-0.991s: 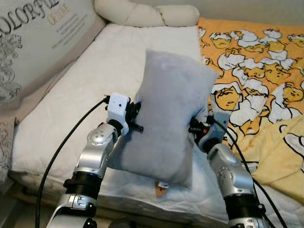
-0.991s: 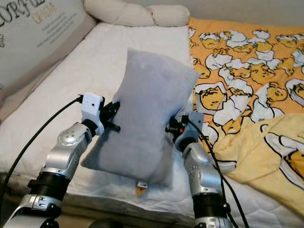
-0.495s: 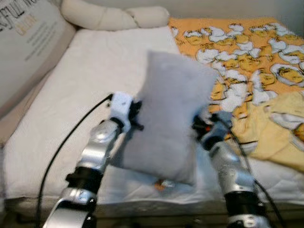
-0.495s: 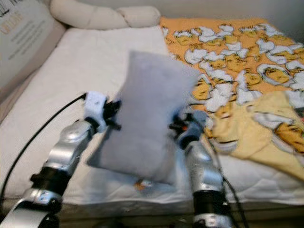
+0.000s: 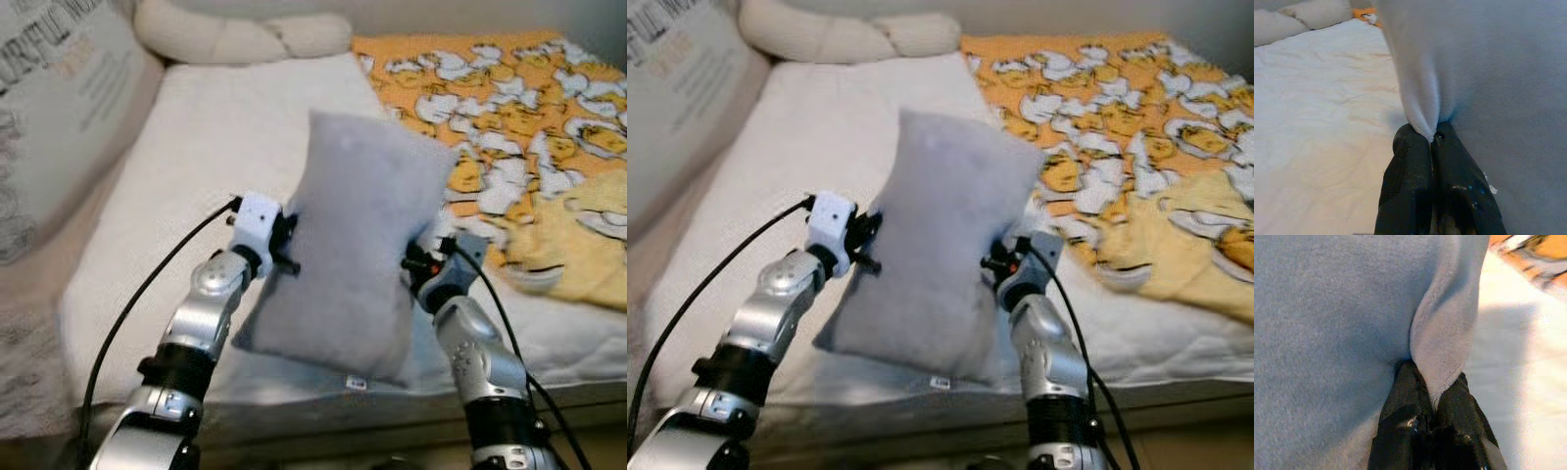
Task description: Clean up the room
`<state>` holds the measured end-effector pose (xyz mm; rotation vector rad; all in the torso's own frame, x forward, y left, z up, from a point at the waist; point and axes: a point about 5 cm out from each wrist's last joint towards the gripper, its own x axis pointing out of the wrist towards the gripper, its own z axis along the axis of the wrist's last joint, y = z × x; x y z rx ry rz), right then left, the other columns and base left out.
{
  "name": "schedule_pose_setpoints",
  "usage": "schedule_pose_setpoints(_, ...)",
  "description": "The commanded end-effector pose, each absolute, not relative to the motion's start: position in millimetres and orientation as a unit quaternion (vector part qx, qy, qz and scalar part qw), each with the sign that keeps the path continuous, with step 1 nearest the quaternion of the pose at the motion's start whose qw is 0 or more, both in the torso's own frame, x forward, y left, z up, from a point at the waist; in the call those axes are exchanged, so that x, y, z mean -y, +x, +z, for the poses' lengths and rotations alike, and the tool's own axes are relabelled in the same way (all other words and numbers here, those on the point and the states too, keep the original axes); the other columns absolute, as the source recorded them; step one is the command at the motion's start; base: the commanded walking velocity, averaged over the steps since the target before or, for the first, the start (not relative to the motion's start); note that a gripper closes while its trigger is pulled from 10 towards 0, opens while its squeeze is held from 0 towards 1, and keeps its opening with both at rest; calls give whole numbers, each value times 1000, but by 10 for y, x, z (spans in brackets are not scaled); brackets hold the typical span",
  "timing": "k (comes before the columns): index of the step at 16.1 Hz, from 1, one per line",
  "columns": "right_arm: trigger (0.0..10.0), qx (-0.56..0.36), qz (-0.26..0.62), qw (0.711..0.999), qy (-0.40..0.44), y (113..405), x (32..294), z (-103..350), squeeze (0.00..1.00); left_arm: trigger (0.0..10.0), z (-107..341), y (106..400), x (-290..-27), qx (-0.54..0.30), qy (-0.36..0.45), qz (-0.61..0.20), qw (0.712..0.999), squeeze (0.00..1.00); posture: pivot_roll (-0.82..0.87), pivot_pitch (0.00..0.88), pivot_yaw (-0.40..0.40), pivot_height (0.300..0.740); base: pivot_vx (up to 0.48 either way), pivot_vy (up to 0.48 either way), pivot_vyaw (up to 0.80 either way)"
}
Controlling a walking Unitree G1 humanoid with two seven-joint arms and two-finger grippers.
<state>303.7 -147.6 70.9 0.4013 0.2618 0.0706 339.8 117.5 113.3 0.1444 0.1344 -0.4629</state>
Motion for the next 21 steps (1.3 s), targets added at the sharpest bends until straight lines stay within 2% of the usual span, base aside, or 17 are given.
schedule_pose_setpoints(1,10000,-108,45,973,197,3080,1416,810,0,10000,1202,3431,-1304,-56,79,-208,973,0,-11,0,67,740,0,382,0)
schedule_pose_setpoints(14,10000,-103,35,974,198,3121,1469,829,0,10000,1241,3465,-1177,-39,52,-203,977,0,-21,0,56,740,0,299,0)
schedule_pose_setpoints(21,10000,-101,68,973,194,3192,1400,878,0,10000,1289,3466,-1277,-28,50,-199,978,0,-4,0,43,740,36,0,0)
